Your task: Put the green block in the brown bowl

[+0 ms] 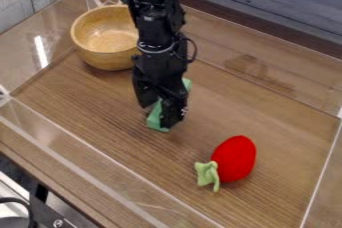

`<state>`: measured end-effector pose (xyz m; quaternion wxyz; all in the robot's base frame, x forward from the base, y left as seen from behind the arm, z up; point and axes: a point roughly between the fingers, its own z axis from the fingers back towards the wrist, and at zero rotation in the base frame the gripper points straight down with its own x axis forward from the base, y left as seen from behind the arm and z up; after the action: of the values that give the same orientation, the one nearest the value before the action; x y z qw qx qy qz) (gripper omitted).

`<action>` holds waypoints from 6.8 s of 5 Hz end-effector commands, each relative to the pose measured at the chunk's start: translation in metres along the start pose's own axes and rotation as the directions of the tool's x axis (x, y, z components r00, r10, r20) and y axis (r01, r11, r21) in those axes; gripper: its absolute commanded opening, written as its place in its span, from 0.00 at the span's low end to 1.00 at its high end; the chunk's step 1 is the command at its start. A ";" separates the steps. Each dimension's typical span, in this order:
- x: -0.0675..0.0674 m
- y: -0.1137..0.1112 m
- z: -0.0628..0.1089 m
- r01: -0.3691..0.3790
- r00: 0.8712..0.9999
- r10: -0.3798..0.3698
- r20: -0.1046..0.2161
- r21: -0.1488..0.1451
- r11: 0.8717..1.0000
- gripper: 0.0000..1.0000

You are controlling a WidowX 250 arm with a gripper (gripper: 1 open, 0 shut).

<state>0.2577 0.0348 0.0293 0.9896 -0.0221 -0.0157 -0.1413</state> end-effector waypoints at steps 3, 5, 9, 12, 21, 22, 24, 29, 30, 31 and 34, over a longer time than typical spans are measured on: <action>0.006 0.002 0.020 -0.003 0.998 0.002 0.070 0.013 1.000 1.00; 0.007 0.004 0.016 -0.011 0.998 0.010 0.066 0.010 1.000 0.00; 0.037 0.021 0.078 -0.118 0.976 0.111 0.185 0.029 0.993 0.00; 0.034 0.022 0.038 -0.071 0.989 0.066 0.130 0.036 0.997 1.00; 0.026 0.022 -0.028 -0.049 0.998 0.050 -0.042 0.029 0.998 1.00; 0.025 0.021 -0.030 -0.049 0.997 0.050 -0.059 0.026 0.998 1.00; 0.024 0.021 -0.032 -0.049 0.995 0.051 -0.089 0.021 0.999 1.00; 0.018 0.021 -0.028 -0.048 0.986 0.049 -0.158 0.007 0.999 1.00; 0.018 0.021 -0.027 -0.048 0.984 0.049 -0.170 0.005 0.999 1.00; 0.017 0.021 -0.025 -0.048 0.982 0.048 -0.182 0.003 0.999 1.00; 0.014 0.021 -0.022 -0.049 0.975 0.047 -0.216 -0.003 0.999 1.00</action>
<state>0.2869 0.0472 0.0181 0.9911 -0.0142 0.0676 -0.1138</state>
